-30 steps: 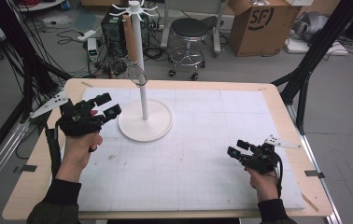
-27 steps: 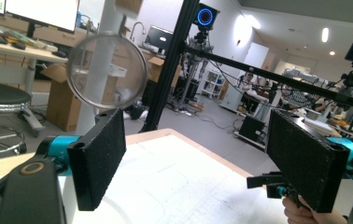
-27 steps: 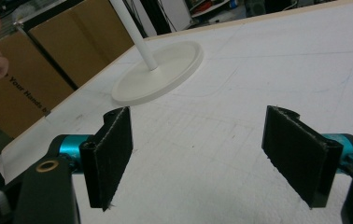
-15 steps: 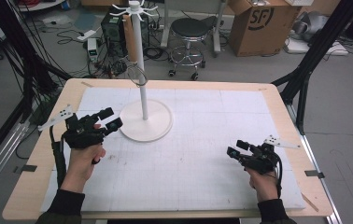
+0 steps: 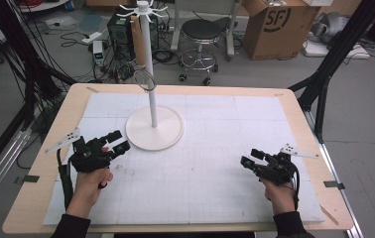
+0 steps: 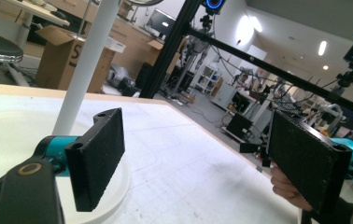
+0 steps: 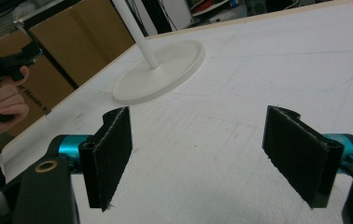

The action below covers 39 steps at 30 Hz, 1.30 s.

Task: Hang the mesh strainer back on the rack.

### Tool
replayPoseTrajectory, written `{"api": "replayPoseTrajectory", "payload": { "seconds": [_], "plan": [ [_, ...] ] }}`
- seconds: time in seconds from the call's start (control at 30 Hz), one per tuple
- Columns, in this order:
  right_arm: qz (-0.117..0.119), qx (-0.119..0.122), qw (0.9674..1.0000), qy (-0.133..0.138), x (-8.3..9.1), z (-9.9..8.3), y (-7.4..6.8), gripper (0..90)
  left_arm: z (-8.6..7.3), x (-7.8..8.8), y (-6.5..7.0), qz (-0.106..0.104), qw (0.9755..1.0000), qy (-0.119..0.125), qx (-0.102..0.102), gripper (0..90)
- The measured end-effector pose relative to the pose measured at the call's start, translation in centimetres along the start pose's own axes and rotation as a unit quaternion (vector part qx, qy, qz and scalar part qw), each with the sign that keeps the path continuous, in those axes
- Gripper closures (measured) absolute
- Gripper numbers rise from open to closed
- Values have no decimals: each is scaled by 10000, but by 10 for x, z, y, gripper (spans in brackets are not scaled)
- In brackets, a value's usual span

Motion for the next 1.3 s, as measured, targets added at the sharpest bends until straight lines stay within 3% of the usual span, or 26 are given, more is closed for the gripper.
{"api": "replayPoseTrajectory", "payload": {
  "seconds": [0.27,0.47,0.6,0.9,1.17,1.3],
  "plan": [
    [-2,-15,10000,-9,0,0,0,228,-11,6,-4,140,9998,-152,-17,198],
    [4,-10,10000,15,0,0,-1,228,-18,7,-5,153,9996,-195,125,196],
    [2,-21,10000,21,1,1,-1,228,-26,10,-8,172,9990,-250,333,195],
    [-2,-40,10000,73,3,1,0,228,-34,14,-11,687,9954,-519,414,195],
    [-4,-17,10000,67,4,1,-2,228,-42,18,-8,752,9936,-683,501,194],
    [-5,-25,10000,36,3,0,-3,227,-45,20,-7,890,9919,-814,398,187]
  ]
}}
Point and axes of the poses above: each handheld gripper's, and its own axes: x roughly backward along the jaws, z roughly out of its top, y roughly to its right, the point moved 1 cm from there along -x, roughly forward along the jaws, and after that the axes turned 2 degrees about y, right-handed, at the moved point
